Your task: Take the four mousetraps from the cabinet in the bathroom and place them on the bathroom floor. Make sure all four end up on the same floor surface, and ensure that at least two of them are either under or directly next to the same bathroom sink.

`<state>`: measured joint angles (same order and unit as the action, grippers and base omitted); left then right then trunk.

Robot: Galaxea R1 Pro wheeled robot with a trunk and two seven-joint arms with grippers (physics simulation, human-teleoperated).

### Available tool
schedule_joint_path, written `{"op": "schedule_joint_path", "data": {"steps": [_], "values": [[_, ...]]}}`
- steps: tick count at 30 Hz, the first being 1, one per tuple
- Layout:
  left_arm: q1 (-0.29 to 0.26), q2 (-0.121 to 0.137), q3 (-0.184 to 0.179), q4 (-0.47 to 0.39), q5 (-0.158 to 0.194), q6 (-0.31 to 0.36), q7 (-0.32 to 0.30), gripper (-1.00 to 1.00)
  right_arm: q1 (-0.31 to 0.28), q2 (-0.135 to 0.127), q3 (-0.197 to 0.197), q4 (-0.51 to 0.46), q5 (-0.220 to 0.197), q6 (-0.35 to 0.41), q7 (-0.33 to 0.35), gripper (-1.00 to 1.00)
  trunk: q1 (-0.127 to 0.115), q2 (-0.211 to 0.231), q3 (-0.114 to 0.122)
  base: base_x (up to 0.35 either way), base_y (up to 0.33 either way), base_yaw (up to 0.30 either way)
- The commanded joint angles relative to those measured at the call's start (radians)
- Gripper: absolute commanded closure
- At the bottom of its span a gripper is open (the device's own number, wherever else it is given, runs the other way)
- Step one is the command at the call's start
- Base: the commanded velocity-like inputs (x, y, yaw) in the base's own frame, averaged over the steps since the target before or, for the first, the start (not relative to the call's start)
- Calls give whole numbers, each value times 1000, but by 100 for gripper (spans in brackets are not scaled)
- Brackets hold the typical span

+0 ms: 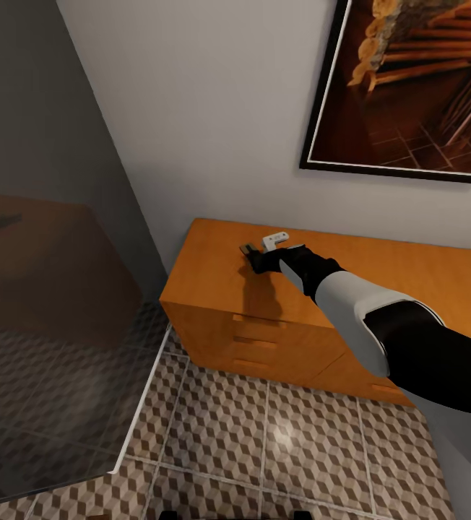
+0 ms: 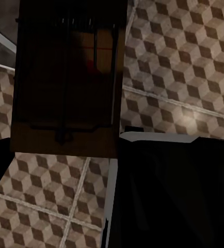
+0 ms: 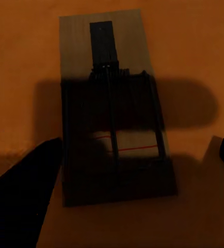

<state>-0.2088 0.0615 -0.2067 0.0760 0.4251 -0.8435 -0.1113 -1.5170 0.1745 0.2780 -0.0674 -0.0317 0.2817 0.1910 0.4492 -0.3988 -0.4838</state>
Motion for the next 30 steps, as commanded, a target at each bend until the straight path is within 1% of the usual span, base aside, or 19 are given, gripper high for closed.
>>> {"op": "schedule_joint_path", "data": {"steps": [1, 30], "values": [[-1, 0, -3, 4, 8, -5, -5, 100, 0, 0, 2, 17, -5, 5, 2, 100, 1, -1, -2, 0, 0, 0], [-1, 0, -3, 4, 8, -5, -5, 100, 0, 0, 3, 12, -4, 5, 1, 100, 1, -1, -2, 0, 0, 0]]}}
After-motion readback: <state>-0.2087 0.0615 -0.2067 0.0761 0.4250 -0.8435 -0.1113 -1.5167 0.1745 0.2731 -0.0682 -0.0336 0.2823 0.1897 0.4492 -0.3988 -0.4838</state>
